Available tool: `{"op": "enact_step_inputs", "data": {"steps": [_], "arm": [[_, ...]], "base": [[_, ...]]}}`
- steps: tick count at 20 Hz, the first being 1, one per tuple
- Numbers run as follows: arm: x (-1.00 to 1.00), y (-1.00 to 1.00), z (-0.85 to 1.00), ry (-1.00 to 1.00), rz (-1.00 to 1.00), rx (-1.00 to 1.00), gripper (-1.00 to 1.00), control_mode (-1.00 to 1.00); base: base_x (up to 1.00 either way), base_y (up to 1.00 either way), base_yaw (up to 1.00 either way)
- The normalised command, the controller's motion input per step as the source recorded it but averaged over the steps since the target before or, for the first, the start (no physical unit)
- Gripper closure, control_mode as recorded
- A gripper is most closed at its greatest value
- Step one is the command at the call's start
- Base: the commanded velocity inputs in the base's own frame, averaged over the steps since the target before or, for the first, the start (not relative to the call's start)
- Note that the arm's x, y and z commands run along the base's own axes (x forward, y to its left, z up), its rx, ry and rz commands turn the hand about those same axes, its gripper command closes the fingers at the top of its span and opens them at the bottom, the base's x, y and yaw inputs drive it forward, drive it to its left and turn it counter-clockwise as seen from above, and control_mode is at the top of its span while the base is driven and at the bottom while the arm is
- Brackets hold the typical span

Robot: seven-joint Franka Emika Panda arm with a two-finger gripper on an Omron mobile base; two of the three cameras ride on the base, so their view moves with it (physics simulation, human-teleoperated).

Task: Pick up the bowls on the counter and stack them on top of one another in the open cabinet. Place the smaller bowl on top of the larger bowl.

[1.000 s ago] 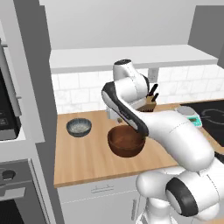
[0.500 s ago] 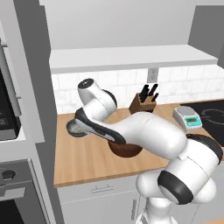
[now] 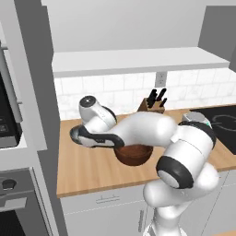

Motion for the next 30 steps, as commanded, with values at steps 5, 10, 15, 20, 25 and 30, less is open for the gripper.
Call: {"op": "enact_step_inputs", "data": {"steps": [5, 10, 15, 20, 25, 30], "arm": [[0.52, 0.03, -0.47, 0.1, 0.14, 0.0, -1.0, -1.0], [0.35, 0.13, -0.45, 0.02, 0.11, -0.01, -1.0, -1.0], [0.29, 0.18, -0.36, 0.0, 0.09, -0.01, -1.0, -1.0], [0.52, 0.15, -0.31, 0.0, 0.07, -0.01, -1.0, -1.0], [0.39, 0.36, -0.4, 0.0, 0.07, -0.05, 1.0, -1.0], [0.1, 0.16, -0.13, 0.0, 0.02, -0.01, 1.0, -1.0]], "base": [[0.0, 0.0, 0.0], [0.0, 0.0, 0.0], [0.0, 0.0, 0.0], [0.0, 0.0, 0.0], [0.0, 0.0, 0.0], [0.0, 0.0, 0.0]]}}
